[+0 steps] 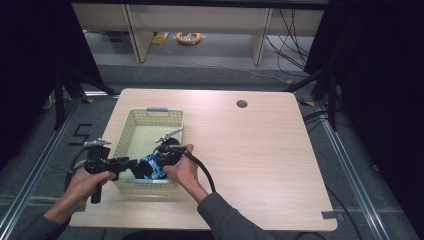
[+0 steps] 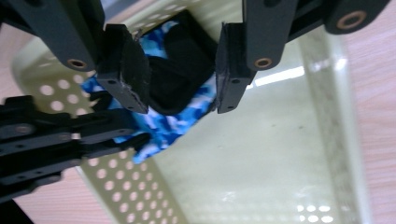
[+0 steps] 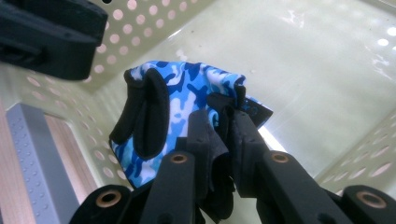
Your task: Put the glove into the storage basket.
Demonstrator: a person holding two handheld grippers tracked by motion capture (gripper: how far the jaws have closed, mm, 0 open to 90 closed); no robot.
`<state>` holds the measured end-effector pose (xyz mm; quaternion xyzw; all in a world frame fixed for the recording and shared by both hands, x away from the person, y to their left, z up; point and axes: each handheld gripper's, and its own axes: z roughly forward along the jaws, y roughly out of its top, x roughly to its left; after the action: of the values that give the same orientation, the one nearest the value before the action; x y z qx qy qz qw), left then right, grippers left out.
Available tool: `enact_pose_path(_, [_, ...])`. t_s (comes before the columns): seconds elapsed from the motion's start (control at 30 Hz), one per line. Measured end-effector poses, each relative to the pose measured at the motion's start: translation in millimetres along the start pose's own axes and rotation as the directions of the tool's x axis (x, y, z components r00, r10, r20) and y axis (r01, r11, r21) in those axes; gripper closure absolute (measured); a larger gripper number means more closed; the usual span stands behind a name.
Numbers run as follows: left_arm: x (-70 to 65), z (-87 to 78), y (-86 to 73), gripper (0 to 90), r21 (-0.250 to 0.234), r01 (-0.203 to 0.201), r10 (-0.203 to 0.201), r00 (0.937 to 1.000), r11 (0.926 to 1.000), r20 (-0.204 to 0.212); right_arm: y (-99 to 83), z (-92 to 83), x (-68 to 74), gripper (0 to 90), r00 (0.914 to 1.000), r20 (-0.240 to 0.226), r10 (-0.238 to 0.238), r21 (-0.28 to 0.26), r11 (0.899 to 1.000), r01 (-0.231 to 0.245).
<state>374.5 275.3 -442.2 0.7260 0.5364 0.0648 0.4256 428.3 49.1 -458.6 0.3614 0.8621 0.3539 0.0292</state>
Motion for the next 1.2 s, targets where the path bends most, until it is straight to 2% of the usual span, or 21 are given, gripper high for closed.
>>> enact_pose_path(0.07, [-4.3,-0.7,-0.2,54.2,-0.007,-0.008,0.008,1.0,0.9999,0.005,-0.2,0.2,-0.1,78.6,1.0,0.0,-0.008,0.0,1.0,0.008])
enact_pose_path(0.1, [-12.2,-3.0,-0.8,53.7,-0.014,-0.029,0.029,0.9993,0.9995,0.022,-0.7,1.0,0.1,76.8,0.9999,0.009,-0.008,0.004,1.0,0.008])
enact_pose_path(0.2, [-22.5,-4.9,-2.3,51.5,-0.009,-0.046,0.046,0.9977,0.9989,0.051,-0.4,0.9,-0.4,73.5,0.9998,-0.008,-0.018,0.004,1.0,0.018])
enact_pose_path(0.27, [-25.5,-5.4,-2.8,51.1,-0.008,-0.043,0.043,0.9975,0.9991,0.056,-0.3,0.7,-0.3,72.0,0.9998,-0.007,-0.018,0.005,1.0,0.018])
enact_pose_path(0.33, [-30.9,-6.5,-3.4,50.9,-0.006,-0.027,0.027,0.9951,0.9996,0.095,0.2,-0.8,0.4,66.8,0.9991,0.012,-0.04,-0.006,0.999,0.04])
enact_pose_path(0.4, [-34.0,-7.0,-3.6,50.6,-0.003,-0.038,0.038,0.9946,0.9993,0.096,1.0,-3.0,0.0,62.7,0.9992,0.007,-0.039,-0.006,0.999,0.039])
enact_pose_path(0.43, [-35.7,-6.7,-3.9,50.2,-0.013,-0.031,0.032,0.9952,0.9994,0.093,1.2,-4.2,1.2,60.4,0.9997,0.007,-0.025,-0.005,1.0,0.025])
enact_pose_path(0.6, [-37.1,-8.4,-2.8,47.6,-0.023,-0.032,0.034,0.9929,0.9992,0.114,3.4,-9.5,-0.5,57.3,0.9992,0.006,-0.039,-0.039,0.998,0.039])
enact_pose_path(0.67, [-38.2,-7.8,-3.7,44.9,-0.018,-0.031,0.033,0.9934,0.9994,0.11,4.3,-19.3,-1.2,53.4,0.9998,0.018,0.012,-0.039,0.999,-0.011])
enact_pose_path(0.7, [-38.8,-7.5,-4.2,43.1,-0.019,-0.03,0.032,0.9935,0.9994,0.109,4.2,-21.3,-1.7,52.1,0.9998,0.018,0.011,-0.046,0.999,-0.01])
enact_pose_path(0.77, [-41.1,-7.9,-5.0,41.5,-0.021,-0.033,0.035,0.9925,0.9992,0.118,3.5,-28.4,-5.1,49.3,0.9999,0.012,0.007,-0.066,0.998,-0.006])
enact_pose_path(0.8, [-41.1,-7.9,-5.0,40.8,-0.021,-0.033,0.035,0.9925,0.9992,0.118,2.9,-31.2,-7.2,48.7,0.9997,-0.017,-0.016,-0.094,0.995,0.014])
enact_pose_path(0.83, [-43.1,-8.4,-5.4,39.7,-0.029,-0.038,0.041,0.9915,0.9988,0.123,2.4,-37.0,-10.4,47.7,0.999,-0.005,-0.046,-0.114,0.993,0.045])
enact_pose_path(0.87, [-46.2,-9.1,-5.5,38.3,-0.031,-0.042,0.046,0.9903,0.9986,0.131,1.2,-39.8,-11.6,47.4,0.9992,-0.005,-0.039,-0.137,0.99,0.038])
enact_pose_path(0.93, [-48.5,-9.3,-5.5,35.1,-0.029,-0.04,0.044,0.9908,0.9988,0.128,0.9,-44.3,-12.6,47.4,0.9991,-0.008,-0.041,-0.129,0.991,0.039])
enact_pose_path(0.97, [-50.3,-8.8,-5.5,35.1,-0.021,-0.043,0.046,0.9903,0.9988,0.131,-0.3,-47.2,-13.2,47.4,0.9991,-0.011,-0.04,-0.149,0.988,0.038])
enact_pose_path(1.03, [-53.6,-8.0,-6.5,31.0,-0.017,-0.05,0.052,0.9898,0.9986,0.132,-4.8,-61.8,-16.5,45.4,0.9982,-0.012,-0.058,-0.156,0.986,0.056])
enact_pose_path(1.07, [-55.9,-7.1,-7.2,31.0,-0.02,-0.054,0.056,0.99,0.9983,0.129,-4.8,-61.8,-16.5,45.4,0.9982,-0.012,-0.058,-0.156,0.986,0.056])
enact_pose_path(1.1, [-58.6,-6.5,-8.0,26.3,-0.022,-0.054,0.056,0.9876,0.9983,0.147,-8.9,-68.9,-19.0,43.8,0.9985,-0.027,-0.047,-0.182,0.982,0.041])
enact_pose_path(1.17, [-60.5,-6.3,-8.3,20.7,-0.025,-0.05,0.053,0.9885,0.9984,0.142,-12.5,-76.8,-20.9,43.0,0.9988,-0.016,-0.045,-0.171,0.984,0.042])
enact_pose_path(1.2, [-65.1,-5.6,-8.9,15.4,-0.04,-0.044,0.049,0.9899,0.9982,0.133,-14.4,-79.9,-23.5,42.6,0.9981,-0.008,-0.061,-0.181,0.982,0.058])
